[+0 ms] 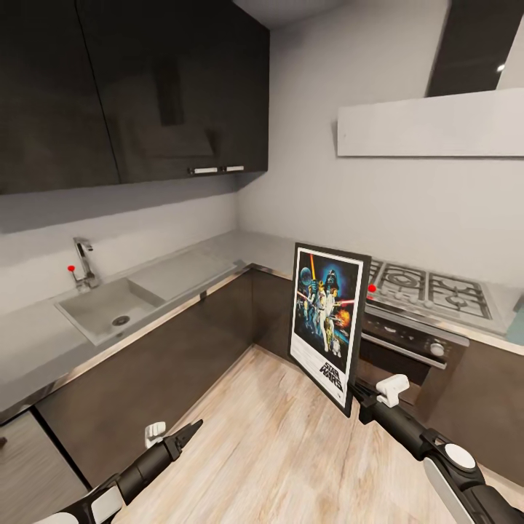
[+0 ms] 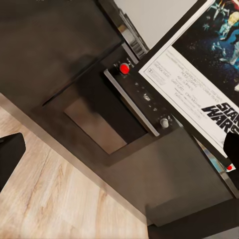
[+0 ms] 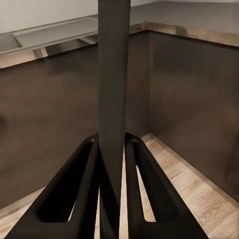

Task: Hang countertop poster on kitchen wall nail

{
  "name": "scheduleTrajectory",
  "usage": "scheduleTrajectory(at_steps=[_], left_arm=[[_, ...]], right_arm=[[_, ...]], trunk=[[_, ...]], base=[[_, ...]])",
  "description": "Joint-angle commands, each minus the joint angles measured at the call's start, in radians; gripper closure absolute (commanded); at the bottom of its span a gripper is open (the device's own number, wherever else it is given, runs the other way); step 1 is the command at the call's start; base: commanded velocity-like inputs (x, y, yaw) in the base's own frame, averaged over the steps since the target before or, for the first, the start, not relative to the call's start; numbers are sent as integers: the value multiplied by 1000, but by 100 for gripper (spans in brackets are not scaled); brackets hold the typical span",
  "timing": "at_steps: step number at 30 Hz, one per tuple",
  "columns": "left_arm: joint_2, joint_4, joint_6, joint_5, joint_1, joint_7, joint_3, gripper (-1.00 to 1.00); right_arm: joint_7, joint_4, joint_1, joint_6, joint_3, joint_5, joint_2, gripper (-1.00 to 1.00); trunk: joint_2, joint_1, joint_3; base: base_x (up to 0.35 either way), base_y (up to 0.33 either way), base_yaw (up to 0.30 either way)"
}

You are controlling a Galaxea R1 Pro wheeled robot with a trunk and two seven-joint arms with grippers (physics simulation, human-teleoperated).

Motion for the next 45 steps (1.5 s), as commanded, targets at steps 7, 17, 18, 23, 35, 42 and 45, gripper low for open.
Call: scheduleTrajectory(at_steps=[7,17,18,23,35,42,45], left_arm=[[0,0,-9,6,-1,-1,-8,-100],[0,0,-9,6,-1,-1,-8,-100],[0,0,-9,6,-1,-1,-8,-100],[0,0,-9,5,-1,-1,-8,-100],[1,0,-9,5,-1,-1,-8,-100],[1,6,-9,6,-1,-1,-8,-100],[1,8,-10,6,-1,-1,-8,-100]], right_arm=[[3,0,-1,2,1,-12,-1,100],[3,0,-1,2,1,-12,-1,100],[3,0,-1,2,1,-12,-1,100],[3,0,-1,2,1,-12,-1,100],[3,-1,-1,2,1,-12,-1,100],[3,-1,-1,2,1,-12,-1,100],[2,-2,-1,2,1,-11,-1,100]], trunk=[[47,-26,20],[54,-30,23],[54,-30,23],[54,-30,23],[54,-30,23],[54,-30,23],[54,-30,23]], base=[[0,0,0],[0,0,0],[0,0,0],[0,0,0],[0,0,0],[-2,0,8],[-146,43,169]])
